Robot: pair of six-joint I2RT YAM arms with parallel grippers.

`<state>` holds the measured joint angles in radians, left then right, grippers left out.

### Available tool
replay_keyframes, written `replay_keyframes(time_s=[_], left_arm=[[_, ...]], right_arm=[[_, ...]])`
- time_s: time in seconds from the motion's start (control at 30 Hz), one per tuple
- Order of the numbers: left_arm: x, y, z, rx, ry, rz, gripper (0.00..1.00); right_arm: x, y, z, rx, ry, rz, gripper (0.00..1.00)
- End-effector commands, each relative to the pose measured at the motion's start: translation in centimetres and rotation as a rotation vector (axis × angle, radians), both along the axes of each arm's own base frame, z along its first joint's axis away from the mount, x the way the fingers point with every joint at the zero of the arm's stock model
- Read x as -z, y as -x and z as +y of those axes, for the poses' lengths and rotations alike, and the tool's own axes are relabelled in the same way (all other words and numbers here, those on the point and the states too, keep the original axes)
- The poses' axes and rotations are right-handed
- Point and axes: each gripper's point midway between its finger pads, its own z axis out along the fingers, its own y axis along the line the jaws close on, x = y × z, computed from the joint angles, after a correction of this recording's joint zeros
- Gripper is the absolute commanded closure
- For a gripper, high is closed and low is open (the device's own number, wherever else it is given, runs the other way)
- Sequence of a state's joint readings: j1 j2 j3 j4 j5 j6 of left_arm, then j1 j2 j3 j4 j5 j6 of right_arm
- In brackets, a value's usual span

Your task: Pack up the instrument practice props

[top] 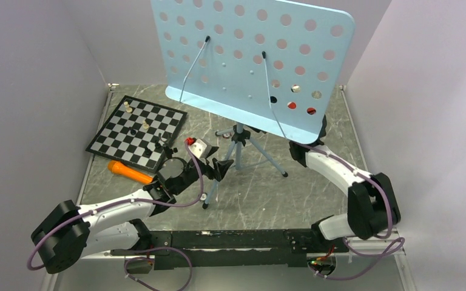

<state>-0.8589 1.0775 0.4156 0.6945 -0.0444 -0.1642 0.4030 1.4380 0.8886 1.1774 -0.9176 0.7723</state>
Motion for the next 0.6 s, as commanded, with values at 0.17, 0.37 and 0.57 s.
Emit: replay_keyframes(time_s=[0.17,0.37,0.57], left_arm=[[-1.6,0.2,-0.9,0.031,0.099,-0.012,0.24],[-0.9,0.2,-1.3,0.043,0.096,-0.005,0.25],[0.0,0.1,-2.0,0.063,0.078,0.005,0.33]], right_arm=[[7.9,0.8,-0.1,0.024,0.131,0.198,1.00],[10.1,1.2,0.0,-0.016,0.115,0.255,1.00],[11.7,1.1,0.0,-0.021,0.125,0.294,1.00]])
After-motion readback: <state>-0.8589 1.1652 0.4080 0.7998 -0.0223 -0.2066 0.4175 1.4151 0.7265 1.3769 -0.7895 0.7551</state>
